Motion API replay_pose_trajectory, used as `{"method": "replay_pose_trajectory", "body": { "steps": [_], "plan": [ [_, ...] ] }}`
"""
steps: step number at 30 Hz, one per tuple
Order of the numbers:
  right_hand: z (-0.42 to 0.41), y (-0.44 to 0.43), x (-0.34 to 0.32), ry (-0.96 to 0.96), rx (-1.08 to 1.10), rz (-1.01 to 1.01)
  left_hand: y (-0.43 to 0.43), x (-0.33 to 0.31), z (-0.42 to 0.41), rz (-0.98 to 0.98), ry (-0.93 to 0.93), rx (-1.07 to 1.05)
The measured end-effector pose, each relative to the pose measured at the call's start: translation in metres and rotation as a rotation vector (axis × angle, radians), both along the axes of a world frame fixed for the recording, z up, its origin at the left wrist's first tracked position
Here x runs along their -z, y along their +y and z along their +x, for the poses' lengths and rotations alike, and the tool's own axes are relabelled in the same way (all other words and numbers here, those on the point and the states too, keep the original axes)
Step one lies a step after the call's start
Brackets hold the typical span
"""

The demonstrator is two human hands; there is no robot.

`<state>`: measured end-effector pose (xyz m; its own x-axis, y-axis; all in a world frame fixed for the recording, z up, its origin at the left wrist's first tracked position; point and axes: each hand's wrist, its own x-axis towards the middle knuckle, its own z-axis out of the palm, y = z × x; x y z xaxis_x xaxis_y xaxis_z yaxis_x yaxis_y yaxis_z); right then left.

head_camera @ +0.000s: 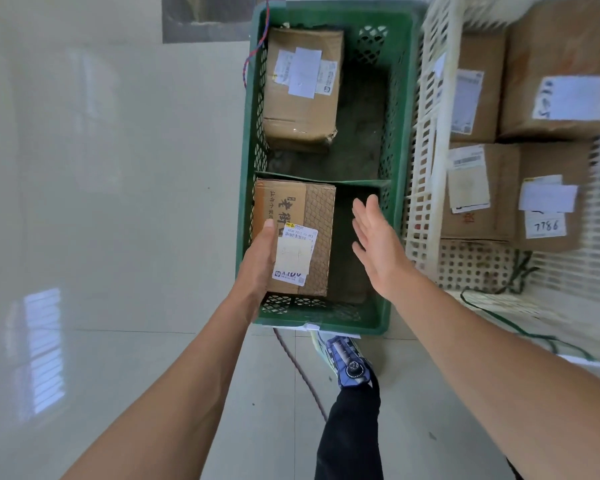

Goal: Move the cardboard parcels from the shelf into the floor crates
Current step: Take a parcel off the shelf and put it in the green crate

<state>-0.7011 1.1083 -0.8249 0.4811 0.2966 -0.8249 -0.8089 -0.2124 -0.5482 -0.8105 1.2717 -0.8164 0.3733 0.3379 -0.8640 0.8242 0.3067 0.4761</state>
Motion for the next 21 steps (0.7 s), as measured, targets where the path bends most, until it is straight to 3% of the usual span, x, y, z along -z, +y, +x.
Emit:
{"method": "replay_pose_trajectory", "body": {
  "steps": [12, 21],
  "plan": [
    [0.073, -0.103, -0.302, -0.313, 0.157, 0.201, -0.102, -0.321, 0.105, 0.012, -0.444, 0.075],
    [0.082, -0.282, -0.496, -0.499, 0.256, 0.279, -0.268, -0.502, 0.117, 0.039, -0.606, 0.211]
  ]
}}
